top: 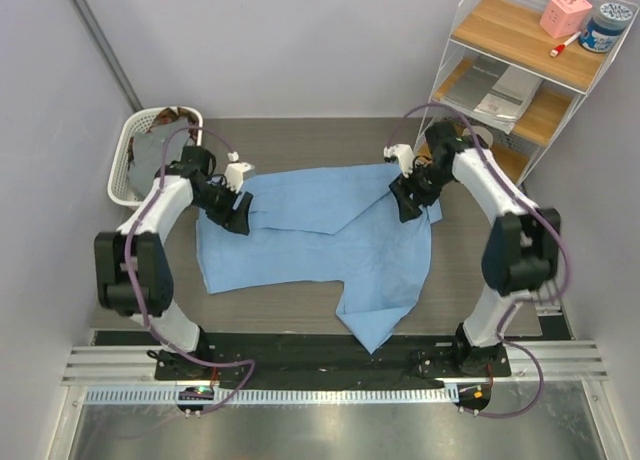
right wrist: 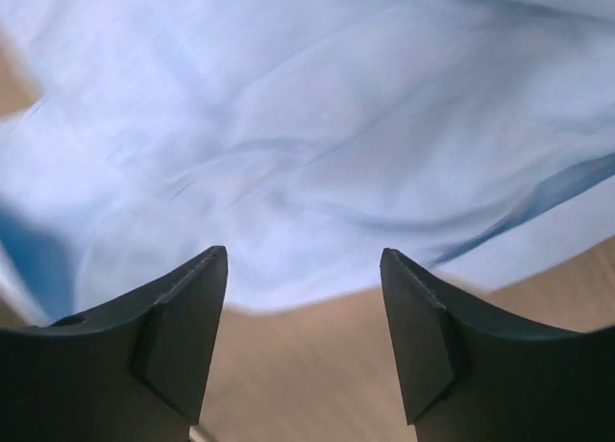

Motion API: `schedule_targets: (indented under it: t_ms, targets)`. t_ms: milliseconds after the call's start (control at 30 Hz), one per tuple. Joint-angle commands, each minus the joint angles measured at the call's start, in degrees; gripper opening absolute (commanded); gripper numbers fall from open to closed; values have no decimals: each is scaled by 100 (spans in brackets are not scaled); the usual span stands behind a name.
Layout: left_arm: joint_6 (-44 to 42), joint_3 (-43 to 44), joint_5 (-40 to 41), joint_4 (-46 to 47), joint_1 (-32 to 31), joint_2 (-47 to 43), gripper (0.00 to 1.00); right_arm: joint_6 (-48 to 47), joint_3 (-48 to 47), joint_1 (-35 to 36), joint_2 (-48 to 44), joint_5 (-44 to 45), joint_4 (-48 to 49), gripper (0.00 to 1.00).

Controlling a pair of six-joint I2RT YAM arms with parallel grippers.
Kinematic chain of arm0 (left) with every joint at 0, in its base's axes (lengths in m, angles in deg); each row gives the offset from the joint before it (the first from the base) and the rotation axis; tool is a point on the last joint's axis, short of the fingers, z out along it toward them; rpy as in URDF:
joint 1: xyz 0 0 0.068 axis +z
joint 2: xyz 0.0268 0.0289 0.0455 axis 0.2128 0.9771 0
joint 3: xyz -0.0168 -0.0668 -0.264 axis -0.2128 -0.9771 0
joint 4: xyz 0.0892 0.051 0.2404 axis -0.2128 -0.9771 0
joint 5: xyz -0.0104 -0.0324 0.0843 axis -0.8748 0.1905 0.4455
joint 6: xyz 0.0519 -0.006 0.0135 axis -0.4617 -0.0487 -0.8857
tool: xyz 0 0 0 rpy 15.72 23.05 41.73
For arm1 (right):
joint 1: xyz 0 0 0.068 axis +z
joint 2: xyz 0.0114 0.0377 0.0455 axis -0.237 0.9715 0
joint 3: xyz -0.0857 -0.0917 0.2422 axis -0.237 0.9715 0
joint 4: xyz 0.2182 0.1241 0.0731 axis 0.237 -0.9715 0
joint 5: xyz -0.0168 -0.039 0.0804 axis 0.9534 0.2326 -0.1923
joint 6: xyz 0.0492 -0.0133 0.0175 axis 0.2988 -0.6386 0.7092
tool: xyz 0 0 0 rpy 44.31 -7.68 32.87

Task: Fold and stack the long sleeve shirts
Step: Fold the shirt

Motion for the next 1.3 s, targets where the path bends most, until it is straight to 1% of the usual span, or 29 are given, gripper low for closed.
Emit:
schedule_targets:
  t_ms: [0,33,67,100,133,167,200,233,267,300,367,467,533,633,667,700,800,900,1033,1200,1267]
  targets:
    - [-1297,-645,-1179,-1272,26,-1016,66,-1777,1528,446,-2095,-849,-945,72]
    - [-1535,-828,-1320,-1449,18,-1200,66,-1877,1794,865,-2306,-709,-1042,72]
    - [-1755,-917,-1495,-1616,9,-1280,66,-1921,2049,1095,-2534,-647,-1016,73]
    - [-2132,-997,-1871,-1861,-9,-1394,66,-1948,2478,1376,-2832,-594,-973,72]
    - [-2170,-1206,-1988,-1855,-44,-1508,66,-1957,2647,1805,-2957,-594,-937,73]
    - [-2127,-1339,-2050,-1715,-148,-1805,66,-1957,2788,2027,-3037,-611,-928,73]
    - [-1996,-1471,-2086,-1349,-176,-1939,66,-1965,3007,2186,-3098,-637,-911,73]
    - [-1673,-1689,-2147,-1101,-176,-2062,66,-1983,3114,2327,-3221,-681,-867,73]
    - [-1417,-1787,-2121,-890,-176,-2281,66,-1940,3202,2667,-3274,-647,-780,73]
    - [-1250,-1858,-2112,-722,-176,-2335,66,-1852,3377,2827,-3327,-594,-657,73]
    - [-854,-1955,-2042,-396,-176,-2406,66,-1545,3414,3249,-3275,-567,-375,73]
    - [-352,-2034,-1911,-80,-124,-2450,66,-1089,3090,3566,-2889,-725,-94,72]
    - [-11,-2096,-1893,122,25,-2467,65,-912,2922,3699,-2565,-795,47,70]
    - [167,-2157,-1858,307,202,-2511,65,-481,2676,4129,-2274,-849,231,67]
    - [237,-2157,-1805,334,367,-2520,65,-332,2589,4234,-2081,-814,284,66]
    - [246,-2157,-1805,343,430,-2520,65,-244,2562,4444,-2010,-726,406,65]
    - [325,-2175,-1787,404,624,-2555,65,28,2395,4709,-1676,-533,723,63]
    - [308,-2315,-1656,439,720,-2669,64,100,2123,4841,-1307,-471,733,60]
    - [281,-2570,-1340,571,808,-3072,64,170,1946,5148,-938,-374,750,57]
    - [246,-2702,-944,606,870,-3302,64,328,1893,5264,-455,-146,856,53]
    - [238,-2737,-865,633,887,-3372,64,337,1946,5264,-401,-6,847,53]
